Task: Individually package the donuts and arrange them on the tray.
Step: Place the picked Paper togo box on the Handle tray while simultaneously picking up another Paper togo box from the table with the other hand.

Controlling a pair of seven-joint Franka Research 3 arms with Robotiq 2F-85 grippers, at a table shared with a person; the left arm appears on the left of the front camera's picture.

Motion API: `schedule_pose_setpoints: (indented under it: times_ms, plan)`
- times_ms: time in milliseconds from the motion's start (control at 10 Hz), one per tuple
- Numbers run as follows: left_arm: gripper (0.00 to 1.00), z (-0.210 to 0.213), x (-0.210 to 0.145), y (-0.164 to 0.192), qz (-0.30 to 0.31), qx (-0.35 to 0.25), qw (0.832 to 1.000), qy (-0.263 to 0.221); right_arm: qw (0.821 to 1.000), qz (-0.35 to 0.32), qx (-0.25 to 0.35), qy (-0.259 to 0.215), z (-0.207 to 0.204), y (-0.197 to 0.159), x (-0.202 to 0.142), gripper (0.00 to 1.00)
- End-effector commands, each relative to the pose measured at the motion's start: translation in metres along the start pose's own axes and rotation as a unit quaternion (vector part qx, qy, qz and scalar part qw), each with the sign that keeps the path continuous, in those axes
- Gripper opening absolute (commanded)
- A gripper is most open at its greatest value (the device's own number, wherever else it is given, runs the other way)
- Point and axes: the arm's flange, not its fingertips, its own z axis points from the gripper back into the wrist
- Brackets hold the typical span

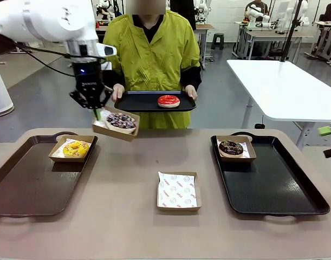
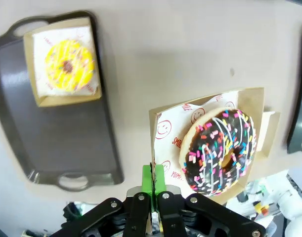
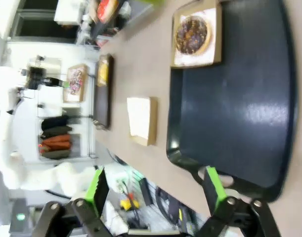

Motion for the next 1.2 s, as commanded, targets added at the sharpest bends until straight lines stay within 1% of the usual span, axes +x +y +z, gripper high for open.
schedule_pose_setpoints:
  times_ms: [0,200,400,500,700,800,900,1000,1100]
  plan:
    - [0.01,0.021,-0.035,0.044,-0.031,0.015,0.999,-0.01,0.994,-0.005,-0.085,0.064,-0.04,0.061,-0.002,1.0]
    - [0.01,0.026,-0.052,0.079,-0.027,0.022,0.999,-0.025,0.984,0.006,-0.152,0.092,-0.085,0.106,-0.001,1.0]
    - [0.01,0.019,-0.061,0.114,-0.003,0.033,0.998,-0.044,0.974,0.019,-0.198,0.105,-0.137,0.138,-0.001,1.0]
    - [0.01,0.013,-0.064,0.127,0.0,0.036,0.998,-0.052,0.97,0.02,-0.215,0.111,-0.161,0.145,-0.001,1.0]
    - [0.01,0.001,-0.068,0.152,0.005,0.04,0.997,-0.059,0.961,0.016,-0.25,0.119,-0.209,0.144,0.002,1.0]
    - [0.01,-0.004,-0.069,0.161,0.009,0.036,0.998,-0.058,0.958,0.013,-0.258,0.124,-0.225,0.142,0.002,1.0]
    - [0.01,-0.01,-0.072,0.167,0.014,0.033,0.998,-0.057,0.957,0.013,-0.263,0.124,-0.236,0.14,-0.001,1.0]
    - [0.01,-0.01,-0.068,0.171,0.018,0.025,0.998,-0.056,0.959,0.014,-0.256,0.124,-0.237,0.141,0.0,1.0]
    - [0.01,-0.007,-0.064,0.159,0.021,0.031,0.998,-0.046,0.964,0.022,-0.233,0.131,-0.225,0.14,-0.001,1.0]
